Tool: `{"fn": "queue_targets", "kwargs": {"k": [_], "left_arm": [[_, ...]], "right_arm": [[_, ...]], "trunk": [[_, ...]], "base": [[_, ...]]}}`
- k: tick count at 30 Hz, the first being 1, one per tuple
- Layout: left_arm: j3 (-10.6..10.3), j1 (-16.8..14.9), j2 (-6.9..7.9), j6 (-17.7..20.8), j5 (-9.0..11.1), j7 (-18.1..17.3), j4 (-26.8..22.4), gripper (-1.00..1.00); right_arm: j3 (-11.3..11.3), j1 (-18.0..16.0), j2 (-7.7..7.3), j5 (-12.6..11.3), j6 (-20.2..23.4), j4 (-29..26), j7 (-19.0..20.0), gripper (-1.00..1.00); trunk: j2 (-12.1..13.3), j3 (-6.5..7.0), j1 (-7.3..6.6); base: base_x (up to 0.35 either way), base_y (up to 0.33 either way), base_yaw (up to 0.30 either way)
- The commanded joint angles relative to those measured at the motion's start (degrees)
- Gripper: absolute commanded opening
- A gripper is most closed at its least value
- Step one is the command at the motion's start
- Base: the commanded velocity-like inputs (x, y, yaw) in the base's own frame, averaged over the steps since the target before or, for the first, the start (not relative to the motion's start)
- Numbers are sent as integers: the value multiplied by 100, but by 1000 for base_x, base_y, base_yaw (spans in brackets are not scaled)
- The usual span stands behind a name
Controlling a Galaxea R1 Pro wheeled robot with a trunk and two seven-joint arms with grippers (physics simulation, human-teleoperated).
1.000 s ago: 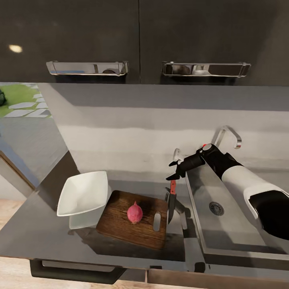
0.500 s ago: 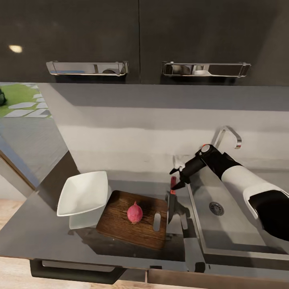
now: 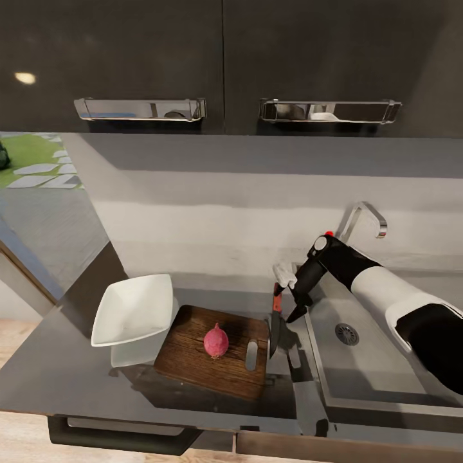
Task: In the kitchen, take the Vidalia onion out of the sink, dice it on the chopping board with the paring knife, put the diced onion into the bowl on the countertop, then place both the paring knife and the chopping board into the sink.
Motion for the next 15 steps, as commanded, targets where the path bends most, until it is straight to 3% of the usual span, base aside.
{"fn": "queue_targets", "kwargs": {"k": [1,8,15], "left_arm": [[-45,-2,10,-11,53,44,-38,100],[-42,-5,31,5,55,48,-40,100],[-37,-7,36,7,60,59,117,100]], "right_arm": [[27,-3,-1,17,-68,-14,33,100],[233,-3,26,18,-488,-240,87,100],[271,-3,66,18,-563,-557,101,100]], "trunk": [[-8,-8,2],[-8,-8,2],[-8,-8,2]], "base": [[0,0,0],[0,0,0],[0,0,0]]}}
